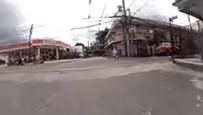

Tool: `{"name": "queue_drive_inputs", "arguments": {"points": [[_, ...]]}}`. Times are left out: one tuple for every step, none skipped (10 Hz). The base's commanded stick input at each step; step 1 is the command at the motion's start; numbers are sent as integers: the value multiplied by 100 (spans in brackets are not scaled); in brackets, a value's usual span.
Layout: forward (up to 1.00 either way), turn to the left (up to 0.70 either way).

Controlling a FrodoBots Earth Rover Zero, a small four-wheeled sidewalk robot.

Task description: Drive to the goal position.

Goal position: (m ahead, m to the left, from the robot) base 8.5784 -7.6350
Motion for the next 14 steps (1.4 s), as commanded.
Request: {"name": "queue_drive_inputs", "arguments": {"points": [[70,0],[70,0],[70,0],[70,-9],[70,-27],[70,-35],[70,-35],[70,-35],[70,-35],[70,-23],[70,0],[70,0],[70,0],[70,0]]}}
